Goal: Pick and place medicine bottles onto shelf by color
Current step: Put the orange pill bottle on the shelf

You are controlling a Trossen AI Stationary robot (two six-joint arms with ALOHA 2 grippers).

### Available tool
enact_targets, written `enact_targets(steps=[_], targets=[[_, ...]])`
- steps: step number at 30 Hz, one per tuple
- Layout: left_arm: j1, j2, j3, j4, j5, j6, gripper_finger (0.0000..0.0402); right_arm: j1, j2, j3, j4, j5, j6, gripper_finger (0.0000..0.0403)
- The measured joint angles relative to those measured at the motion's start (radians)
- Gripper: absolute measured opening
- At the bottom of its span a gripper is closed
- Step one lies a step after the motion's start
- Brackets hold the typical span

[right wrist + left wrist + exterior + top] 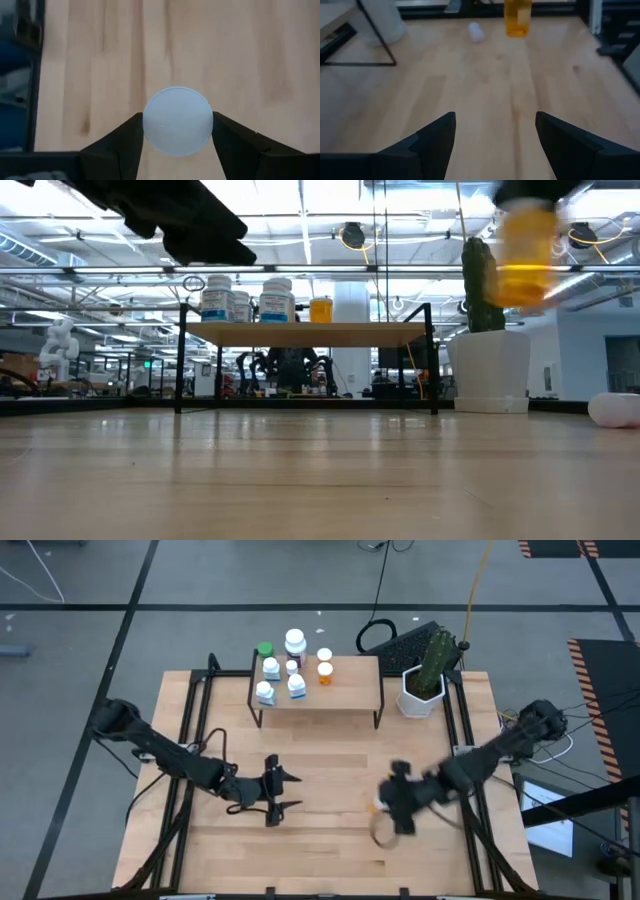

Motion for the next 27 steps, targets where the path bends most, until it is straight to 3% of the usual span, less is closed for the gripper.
enact_targets(steps=[5, 8, 12, 15, 21, 27], targets=[[0.003, -0.032, 0.000, -0.136, -0.053, -0.002, 0.0273, -0.280, 0.047, 0.199, -0.034, -0.123, -0.329, 0.0204], [0.005, -0.032, 0.000, -0.210, -0.104, -0.001, 0.0273, -0.432, 0.103, 0.346, -0.120, -0.139, -0.492, 0.0204], [0.031, -0.032, 0.000, -0.269, -0.131, -0.001, 0.0273, -0.612, 0.203, 0.530, -0.192, -0.152, -0.650, 0.0205], [0.058, -0.032, 0.000, -0.284, -0.131, 0.000, 0.0273, -0.729, 0.296, 0.645, -0.217, -0.222, -0.740, 0.0205], [0.087, -0.032, 0.000, -0.318, -0.131, 0.003, 0.0273, -0.865, 0.476, 0.805, -0.282, -0.245, -0.894, 0.0205], [0.102, -0.032, 0.000, -0.365, -0.131, 0.015, 0.0273, -0.914, 0.548, 0.833, -0.275, -0.247, -0.991, 0.0205]])
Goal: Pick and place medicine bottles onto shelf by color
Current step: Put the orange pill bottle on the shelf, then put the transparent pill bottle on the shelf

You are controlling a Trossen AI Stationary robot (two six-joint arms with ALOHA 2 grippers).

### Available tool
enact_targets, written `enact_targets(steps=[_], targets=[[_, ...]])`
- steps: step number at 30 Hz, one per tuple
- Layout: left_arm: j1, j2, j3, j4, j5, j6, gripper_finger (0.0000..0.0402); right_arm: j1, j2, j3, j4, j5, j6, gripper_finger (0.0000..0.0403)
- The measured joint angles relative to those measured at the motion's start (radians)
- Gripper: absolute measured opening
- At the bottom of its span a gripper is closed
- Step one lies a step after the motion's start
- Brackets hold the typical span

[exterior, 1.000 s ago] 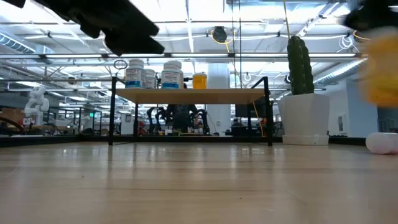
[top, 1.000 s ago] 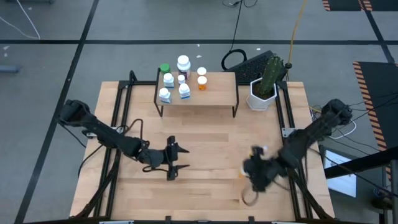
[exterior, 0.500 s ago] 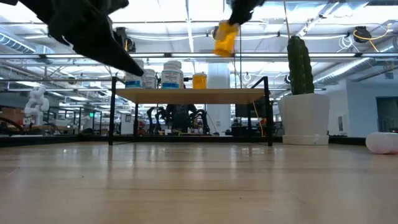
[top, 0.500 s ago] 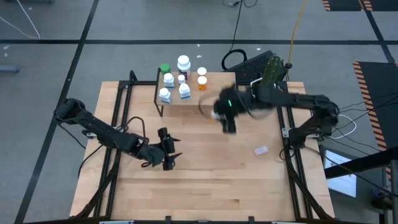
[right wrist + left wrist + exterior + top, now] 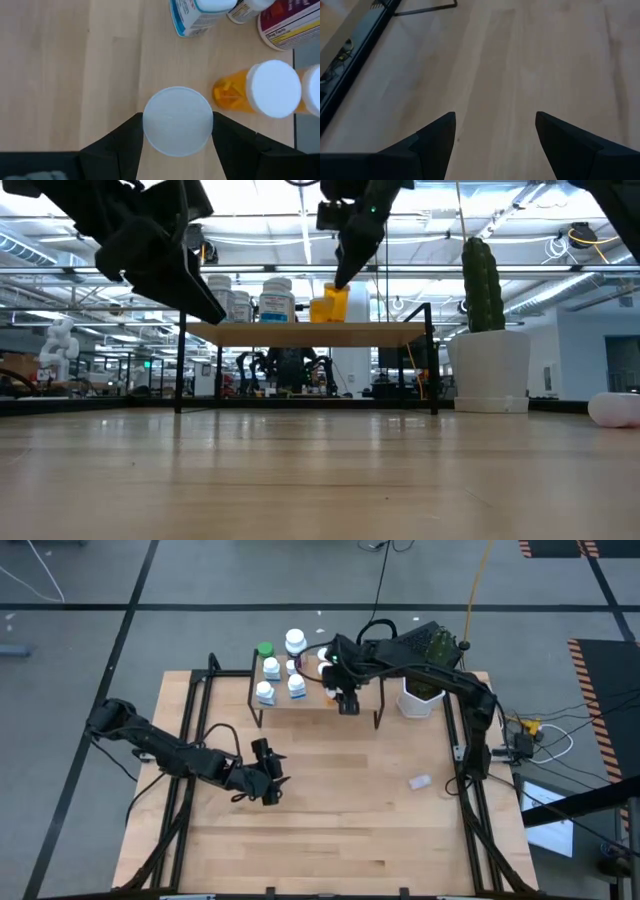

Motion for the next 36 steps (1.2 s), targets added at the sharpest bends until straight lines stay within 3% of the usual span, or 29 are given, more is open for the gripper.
enact_targets(steps=[21, 30, 36], targets=[[0.079, 0.000, 0.000, 0.001, 0.001, -0.016, 0.0273, -0.020, 0.017, 0.000, 0.096, -0.050, -0.098, 0.0208], [0.075, 0.000, 0.000, -0.011, 0.002, -0.043, 0.0273, -0.020, 0.017, 0.000, 0.118, -0.046, -0.096, 0.0271], [0.075, 0.000, 0.000, -0.020, 0.002, -0.054, 0.0273, -0.018, 0.006, -0.001, 0.104, 0.010, -0.076, 0.0282]])
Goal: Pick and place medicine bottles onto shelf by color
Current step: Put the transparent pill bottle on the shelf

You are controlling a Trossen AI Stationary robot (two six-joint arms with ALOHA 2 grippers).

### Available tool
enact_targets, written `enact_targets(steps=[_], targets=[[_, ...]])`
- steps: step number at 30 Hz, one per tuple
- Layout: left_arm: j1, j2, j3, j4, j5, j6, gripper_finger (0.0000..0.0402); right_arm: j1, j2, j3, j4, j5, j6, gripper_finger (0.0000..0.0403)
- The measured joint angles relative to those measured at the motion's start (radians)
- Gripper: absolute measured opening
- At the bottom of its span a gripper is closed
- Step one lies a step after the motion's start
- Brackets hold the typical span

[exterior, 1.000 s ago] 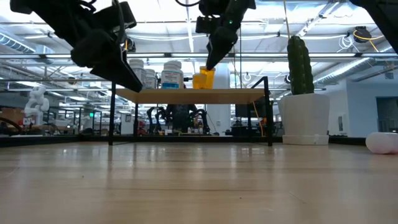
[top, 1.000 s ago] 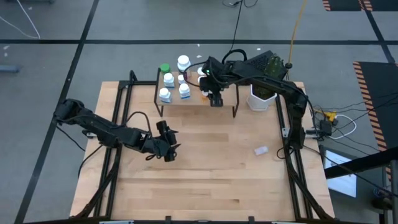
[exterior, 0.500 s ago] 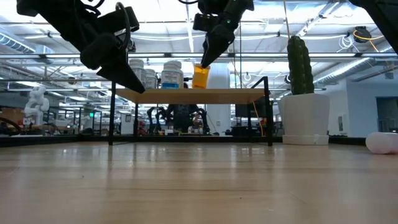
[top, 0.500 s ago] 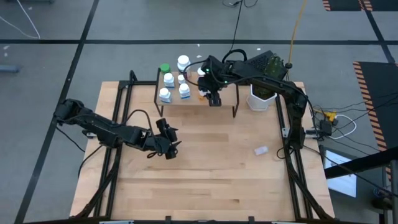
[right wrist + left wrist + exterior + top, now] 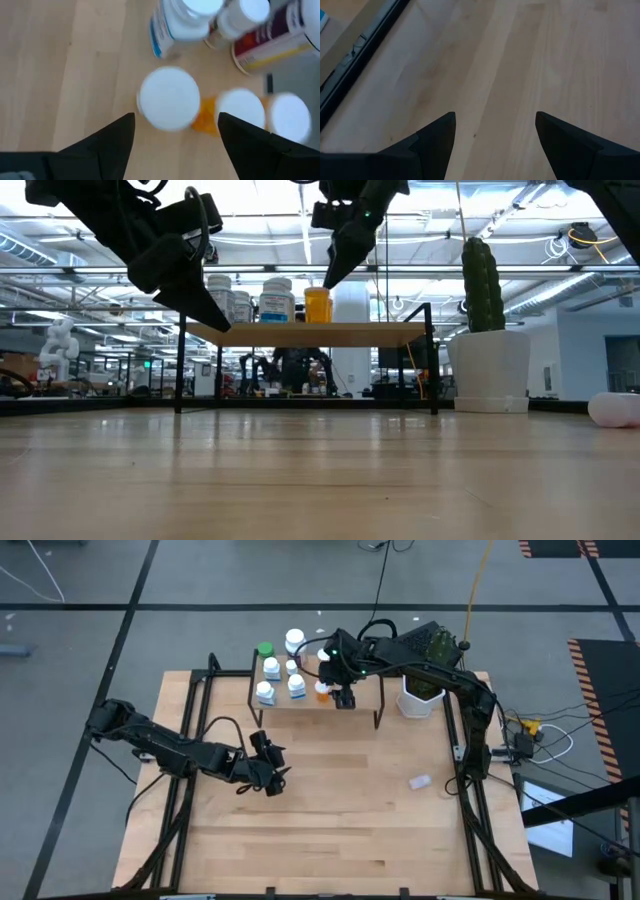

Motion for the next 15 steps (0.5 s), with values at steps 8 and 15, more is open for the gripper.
enact_targets(steps=[8, 15], targets=[[0.000, 0.000, 0.000, 0.011, 0.002, -0.033, 0.0273, 0.059, -0.145, -0.012, -0.166, 0.021, 0.130, 0.0277], [0.000, 0.000, 0.000, 0.061, 0.002, -0.050, 0.0273, 0.235, -0.378, -0.305, -0.207, 0.042, 0.458, 0.0277]])
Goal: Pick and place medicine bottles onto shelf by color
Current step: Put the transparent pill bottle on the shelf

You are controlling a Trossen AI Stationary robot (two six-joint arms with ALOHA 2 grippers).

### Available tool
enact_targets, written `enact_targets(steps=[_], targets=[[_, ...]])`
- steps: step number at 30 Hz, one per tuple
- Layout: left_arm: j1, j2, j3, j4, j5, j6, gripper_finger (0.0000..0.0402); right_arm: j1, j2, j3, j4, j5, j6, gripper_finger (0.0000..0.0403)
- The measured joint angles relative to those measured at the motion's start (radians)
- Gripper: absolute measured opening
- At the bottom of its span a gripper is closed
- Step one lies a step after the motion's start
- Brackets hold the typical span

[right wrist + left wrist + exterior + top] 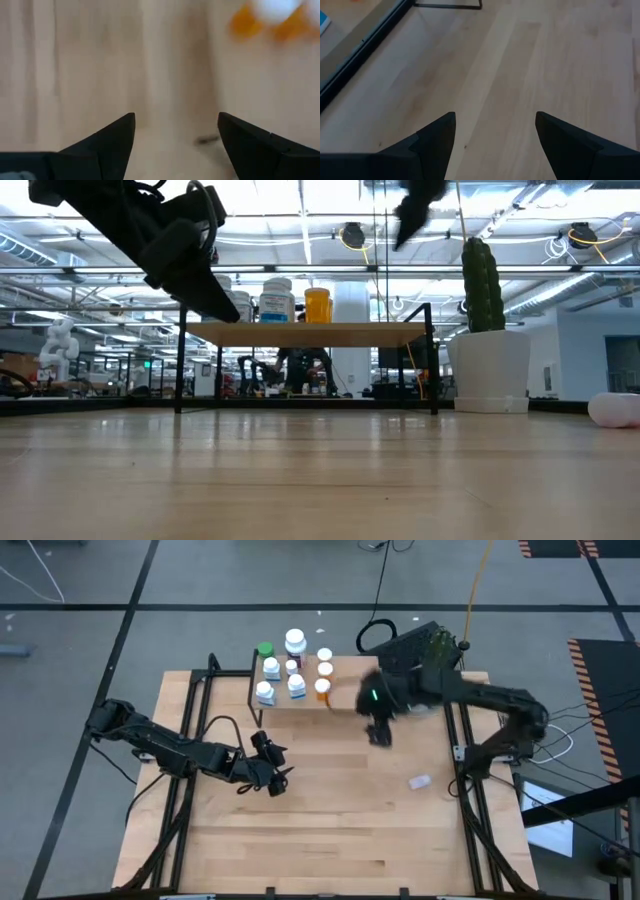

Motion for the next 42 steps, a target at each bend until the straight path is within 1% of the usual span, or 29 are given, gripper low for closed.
enact_targets(steps=[4, 6, 8, 10, 12, 15, 20, 25, 30, 33, 37, 40, 42], targets=[[0.000, 0.000, 0.000, -0.001, 0.000, -0.001, 0.0273, 0.156, -0.137, -0.254, 0.010, 0.077, 0.319, 0.0276], [0.000, 0.000, 0.000, 0.000, -0.001, 0.006, 0.0273, 0.224, -0.194, -0.362, 0.009, 0.085, 0.475, 0.0276], [0.000, 0.000, 0.000, 0.002, -0.002, 0.021, 0.0273, 0.286, -0.241, -0.455, 0.008, 0.083, 0.591, 0.0276], [0.000, 0.000, 0.000, 0.007, -0.003, 0.026, 0.0273, 0.340, -0.286, -0.535, -0.003, 0.078, 0.667, 0.0276], [0.000, 0.000, 0.000, 0.023, -0.002, 0.027, 0.0273, 0.387, -0.327, -0.616, -0.013, 0.041, 0.690, 0.0276], [0.000, 0.002, 0.000, 0.050, 0.007, 0.039, 0.0273, 0.457, -0.379, -0.753, 0.004, 0.030, 0.671, 0.0276], [-0.005, 0.016, 0.000, 0.097, 0.025, 0.063, 0.0273, 0.513, -0.422, -0.962, 0.128, 0.028, 0.608, 0.0276], [-0.006, 0.026, 0.000, 0.116, 0.026, 0.064, 0.0273, 0.525, -0.422, -1.078, 0.283, 0.027, 0.547, 0.0276], [-0.006, 0.036, 0.000, 0.148, 0.027, 0.075, 0.0273, 0.524, -0.422, -1.152, 0.427, 0.004, 0.592, 0.0270], [-0.006, 0.034, 0.000, 0.174, 0.026, 0.083, 0.0273, 0.524, -0.422, -1.193, 0.492, 0.004, 0.627, 0.0245], [-0.006, 0.035, 0.000, 0.183, 0.026, 0.096, 0.0273, 0.524, -0.423, -1.227, 0.535, 0.009, 0.671, 0.0189], [-0.010, 0.035, 0.000, 0.183, 0.026, 0.097, 0.0273, 0.524, -0.424, -1.235, 0.548, 0.020, 0.751, 0.0147], [-0.013, 0.035, 0.000, 0.185, 0.026, 0.097, 0.0273, 0.524, -0.424, -1.237, 0.576, 0.039, 0.835, 0.0131]])
